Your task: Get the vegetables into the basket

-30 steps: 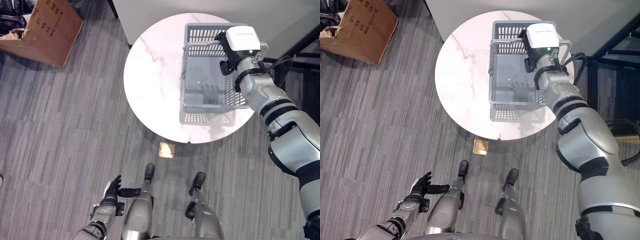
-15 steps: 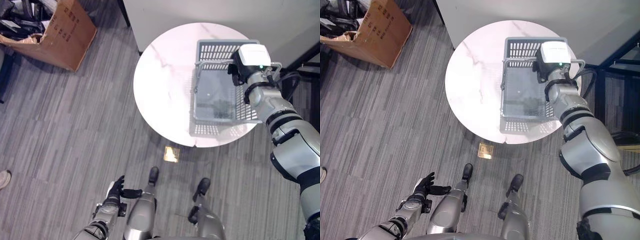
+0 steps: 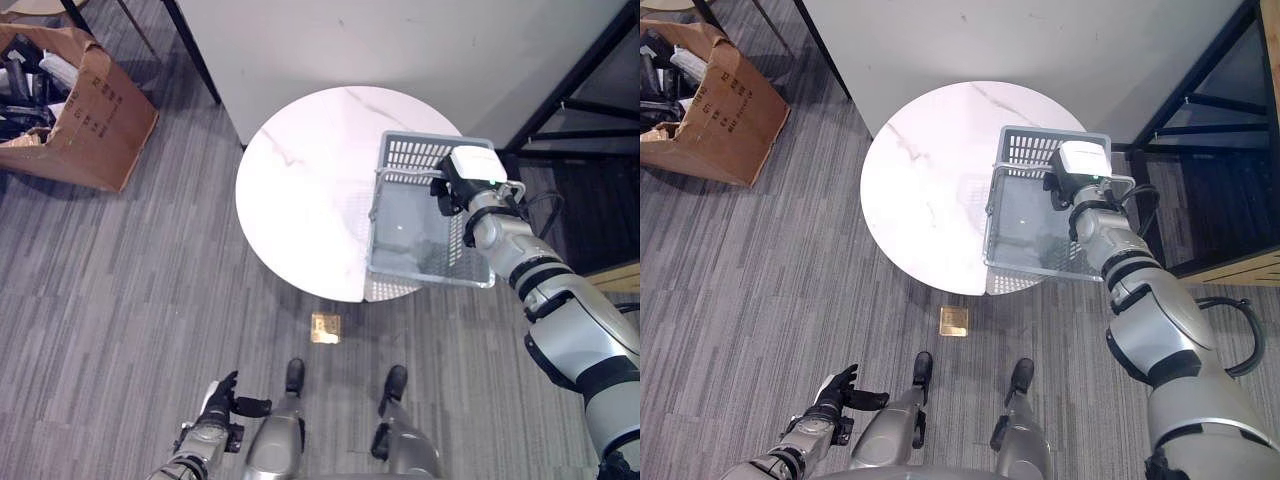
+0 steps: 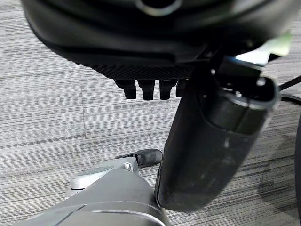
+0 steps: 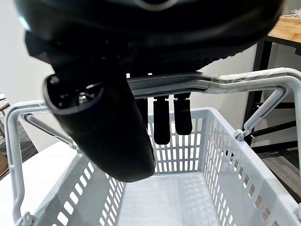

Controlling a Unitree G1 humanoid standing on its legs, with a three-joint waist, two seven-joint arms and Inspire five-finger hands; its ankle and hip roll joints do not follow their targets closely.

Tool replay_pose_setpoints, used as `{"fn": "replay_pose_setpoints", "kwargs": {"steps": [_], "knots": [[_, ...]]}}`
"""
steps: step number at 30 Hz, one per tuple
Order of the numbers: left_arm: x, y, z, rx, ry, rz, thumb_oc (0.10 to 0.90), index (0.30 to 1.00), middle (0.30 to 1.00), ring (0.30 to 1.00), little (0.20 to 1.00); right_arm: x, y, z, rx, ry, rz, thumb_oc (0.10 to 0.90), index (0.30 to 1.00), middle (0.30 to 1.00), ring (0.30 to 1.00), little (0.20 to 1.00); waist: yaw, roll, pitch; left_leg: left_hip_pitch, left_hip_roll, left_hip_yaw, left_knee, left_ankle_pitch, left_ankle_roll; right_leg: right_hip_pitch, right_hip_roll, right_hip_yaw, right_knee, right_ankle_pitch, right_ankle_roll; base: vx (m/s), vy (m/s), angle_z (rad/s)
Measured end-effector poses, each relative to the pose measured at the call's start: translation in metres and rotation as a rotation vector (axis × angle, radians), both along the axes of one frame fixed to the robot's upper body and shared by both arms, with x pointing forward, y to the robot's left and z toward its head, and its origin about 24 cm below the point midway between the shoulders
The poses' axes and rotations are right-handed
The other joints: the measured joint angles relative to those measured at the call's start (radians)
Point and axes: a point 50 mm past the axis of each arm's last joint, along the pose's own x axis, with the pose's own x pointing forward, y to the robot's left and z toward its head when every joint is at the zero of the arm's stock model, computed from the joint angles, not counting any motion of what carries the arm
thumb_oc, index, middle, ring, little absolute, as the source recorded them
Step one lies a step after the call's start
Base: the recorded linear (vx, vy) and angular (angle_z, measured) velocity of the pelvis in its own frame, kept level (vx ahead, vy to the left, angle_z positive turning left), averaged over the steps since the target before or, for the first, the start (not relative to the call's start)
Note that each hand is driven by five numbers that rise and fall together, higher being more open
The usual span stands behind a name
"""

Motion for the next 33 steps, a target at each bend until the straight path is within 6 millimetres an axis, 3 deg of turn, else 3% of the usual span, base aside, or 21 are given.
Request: {"fn": "replay_pose_setpoints", "kwargs": {"steps": [12,17,19,33], "knots": [[0.0,0.001,0.0,-0.001,-0.004,0.002,0.9,1.0,1.0,1.0,1.0,0.002,-0.01,0.01,0.0,-0.028,-0.043,0.9,1.0,1.0,1.0,1.0,0.002,0.002,0.001,-0.017,0.0,0.002,-0.001,0.001,0.0,-0.017,-0.003,-0.001,0.0,0.001,-0.001,0.0,0.0,0.0],[0.004,-0.002,0.002,-0.009,-0.021,-0.004,0.9,1.0,1.0,1.0,1.0,-0.003,-0.044,0.038,-0.045,-0.082,-0.133,0.9,1.0,1.0,1.0,1.0,0.002,0.035,0.033,-0.033,0.003,0.009,-0.004,0.002,0.0,-0.036,-0.001,0.001,0.0,0.001,-0.001,0.01,-0.042,-0.02],[0.003,-0.001,0.001,-0.008,-0.015,0.005,0.9,1.0,1.0,1.0,1.0,-0.005,-0.049,0.043,-0.044,-0.102,-0.146,0.9,1.0,1.0,1.0,1.0,-0.002,0.036,0.04,-0.032,0.007,0.016,-0.007,0.002,0.0,-0.04,0.008,0.006,0.0,0.001,-0.002,0.02,-0.026,-0.09],[0.002,0.004,0.001,-0.002,-0.006,0.028,0.9,1.0,1.0,1.0,1.0,-0.006,-0.055,0.043,-0.043,-0.086,-0.172,0.9,1.0,1.0,1.0,1.0,-0.031,0.028,0.058,-0.003,0.018,0.048,-0.025,0.001,-0.001,-0.039,0.023,0.036,0.0,0.002,-0.003,0.01,-0.017,-0.07]]}}
